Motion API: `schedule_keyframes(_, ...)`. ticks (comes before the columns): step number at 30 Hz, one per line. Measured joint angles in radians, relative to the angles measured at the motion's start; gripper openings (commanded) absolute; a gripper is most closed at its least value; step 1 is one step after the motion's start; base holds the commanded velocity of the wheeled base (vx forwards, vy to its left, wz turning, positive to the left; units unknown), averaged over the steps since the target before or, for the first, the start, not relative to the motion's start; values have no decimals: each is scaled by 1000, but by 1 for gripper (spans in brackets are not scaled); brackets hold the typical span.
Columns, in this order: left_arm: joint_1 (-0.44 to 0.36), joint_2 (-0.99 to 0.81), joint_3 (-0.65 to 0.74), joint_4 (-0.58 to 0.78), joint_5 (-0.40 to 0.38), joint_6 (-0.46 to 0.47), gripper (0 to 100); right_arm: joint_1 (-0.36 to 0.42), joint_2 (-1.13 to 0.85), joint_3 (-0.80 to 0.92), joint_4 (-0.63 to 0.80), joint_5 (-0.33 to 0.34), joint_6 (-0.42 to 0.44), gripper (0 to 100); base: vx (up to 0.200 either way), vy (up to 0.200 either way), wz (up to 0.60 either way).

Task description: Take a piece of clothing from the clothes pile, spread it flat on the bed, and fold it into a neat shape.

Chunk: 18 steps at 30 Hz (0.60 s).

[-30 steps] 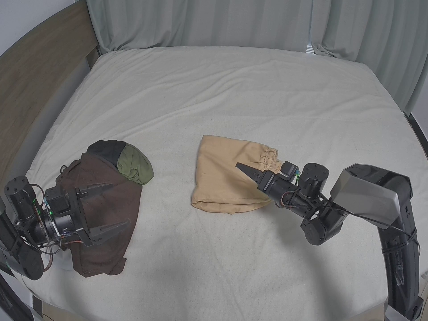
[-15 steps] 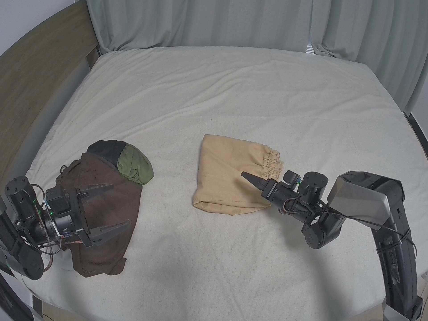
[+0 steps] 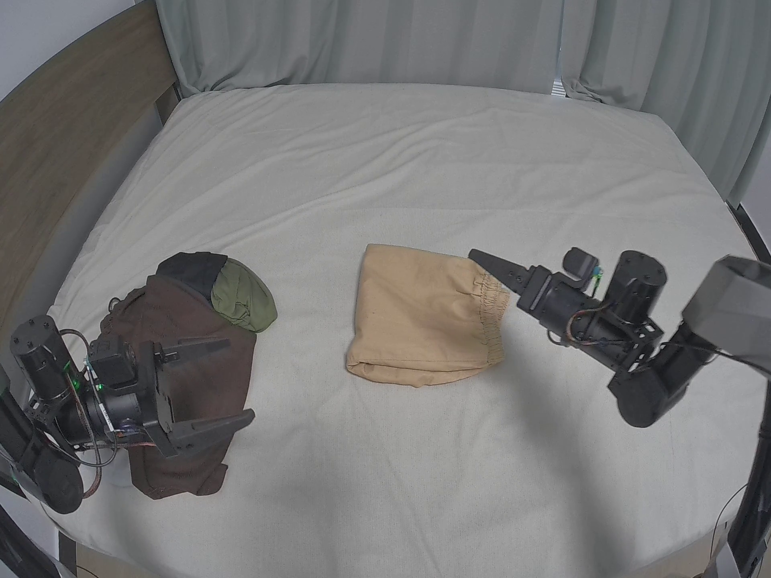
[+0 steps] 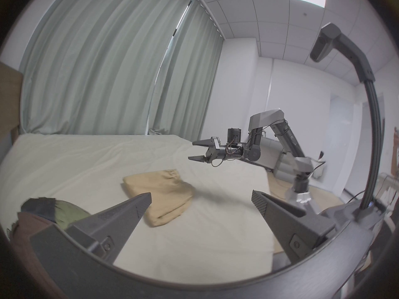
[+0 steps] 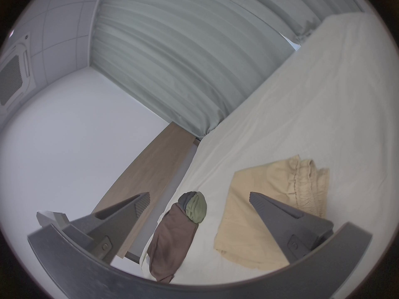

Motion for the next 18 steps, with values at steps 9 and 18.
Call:
schedule_keyframes(9,-162,-161,97,9,-2,-230,100,-24,-412,302,160,-41,-252,100,0,0,0)
schedule_keyframes(18,-253,-289,173,114,12,-306,100,-91,-758,481,351,-163,-550,100,0,0,0)
